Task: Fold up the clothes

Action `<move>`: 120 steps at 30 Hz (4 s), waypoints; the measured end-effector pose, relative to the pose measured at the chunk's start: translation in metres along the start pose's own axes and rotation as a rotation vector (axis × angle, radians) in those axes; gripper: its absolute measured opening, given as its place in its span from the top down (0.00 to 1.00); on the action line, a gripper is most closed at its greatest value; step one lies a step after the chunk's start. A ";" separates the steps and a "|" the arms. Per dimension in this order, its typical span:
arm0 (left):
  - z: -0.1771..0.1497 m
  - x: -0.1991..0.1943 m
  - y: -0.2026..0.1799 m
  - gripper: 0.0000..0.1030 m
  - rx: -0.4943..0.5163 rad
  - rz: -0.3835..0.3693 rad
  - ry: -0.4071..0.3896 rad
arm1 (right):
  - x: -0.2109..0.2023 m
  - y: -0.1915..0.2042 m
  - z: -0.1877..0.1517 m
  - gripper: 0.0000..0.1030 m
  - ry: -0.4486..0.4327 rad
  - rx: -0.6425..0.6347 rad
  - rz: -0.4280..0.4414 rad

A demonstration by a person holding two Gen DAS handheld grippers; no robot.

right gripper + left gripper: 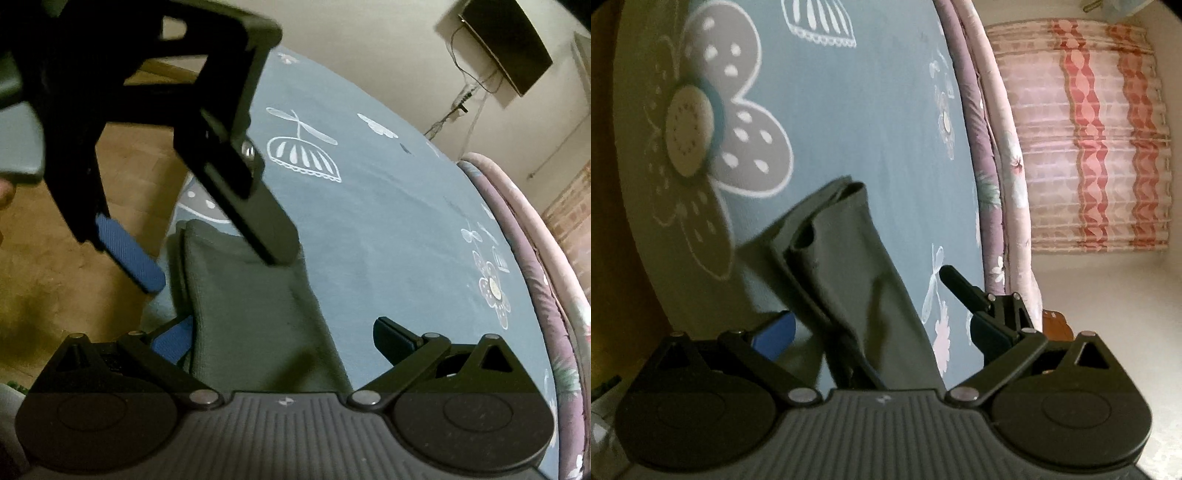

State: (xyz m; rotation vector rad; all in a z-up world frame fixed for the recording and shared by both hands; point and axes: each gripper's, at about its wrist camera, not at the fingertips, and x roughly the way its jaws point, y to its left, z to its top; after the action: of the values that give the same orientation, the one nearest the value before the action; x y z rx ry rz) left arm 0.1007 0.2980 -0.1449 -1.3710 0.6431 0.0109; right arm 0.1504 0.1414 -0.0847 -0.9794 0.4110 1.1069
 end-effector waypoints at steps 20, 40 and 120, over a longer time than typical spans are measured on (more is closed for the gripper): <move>0.008 0.016 0.039 0.01 -0.170 -0.230 -0.099 | 0.014 -0.018 -0.011 0.00 0.031 0.125 0.110; 0.000 0.008 0.023 0.39 0.013 -0.077 -0.229 | 0.005 -0.023 -0.027 0.00 0.052 0.220 0.123; -0.021 -0.012 -0.086 0.92 0.712 0.172 -0.143 | 0.040 -0.157 -0.154 0.00 0.094 1.692 0.571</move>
State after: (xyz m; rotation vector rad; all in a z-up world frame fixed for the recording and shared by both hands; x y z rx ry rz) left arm 0.1133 0.2636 -0.0636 -0.6213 0.5661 0.0157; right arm 0.3336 0.0201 -0.1247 0.6358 1.4238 0.7680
